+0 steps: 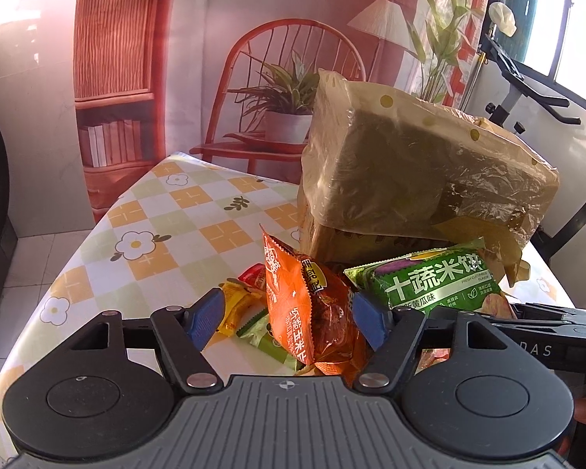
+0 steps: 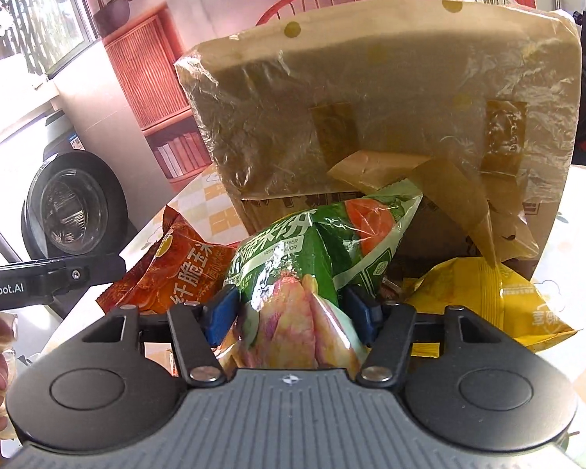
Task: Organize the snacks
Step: 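Grasp the orange snack bag with the left gripper while the right holds the green bag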
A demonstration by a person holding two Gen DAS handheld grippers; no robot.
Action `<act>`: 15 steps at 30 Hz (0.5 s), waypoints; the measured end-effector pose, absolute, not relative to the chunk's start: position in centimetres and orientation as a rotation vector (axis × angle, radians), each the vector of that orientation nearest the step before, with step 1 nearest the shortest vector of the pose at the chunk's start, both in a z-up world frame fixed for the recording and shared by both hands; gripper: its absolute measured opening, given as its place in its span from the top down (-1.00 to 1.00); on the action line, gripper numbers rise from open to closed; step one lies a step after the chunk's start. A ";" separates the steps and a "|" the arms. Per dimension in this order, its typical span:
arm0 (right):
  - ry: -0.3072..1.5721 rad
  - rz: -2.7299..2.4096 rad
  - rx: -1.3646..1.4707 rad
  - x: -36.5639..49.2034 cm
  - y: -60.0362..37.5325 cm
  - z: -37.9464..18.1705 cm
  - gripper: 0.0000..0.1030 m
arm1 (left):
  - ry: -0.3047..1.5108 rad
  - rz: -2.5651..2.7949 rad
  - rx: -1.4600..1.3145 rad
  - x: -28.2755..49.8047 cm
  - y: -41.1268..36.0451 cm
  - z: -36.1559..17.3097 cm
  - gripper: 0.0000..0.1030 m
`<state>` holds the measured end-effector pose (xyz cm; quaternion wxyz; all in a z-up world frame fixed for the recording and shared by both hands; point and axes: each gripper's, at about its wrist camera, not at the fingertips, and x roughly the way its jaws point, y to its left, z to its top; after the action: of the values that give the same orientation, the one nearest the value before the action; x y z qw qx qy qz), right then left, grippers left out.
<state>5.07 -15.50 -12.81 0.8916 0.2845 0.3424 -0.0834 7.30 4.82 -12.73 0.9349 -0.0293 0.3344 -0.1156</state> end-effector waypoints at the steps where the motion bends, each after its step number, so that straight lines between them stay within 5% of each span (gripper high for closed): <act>1: 0.704 -0.176 0.581 4.8 -15.4 -12.5 -0.14 | 0.684 -0.238 -0.060 7.2 4.9 -12.7 -0.44; 15: 0.647 -0.267 0.539 1.1 -16.0 -10.5 -0.11 | 0.743 -0.183 -0.159 9.1 6.5 -15.3 -0.42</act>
<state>1.15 -16.04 -10.55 0.9041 0.2609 0.3130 -0.1291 9.13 6.53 -15.26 0.9246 -0.0773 0.3623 -0.0891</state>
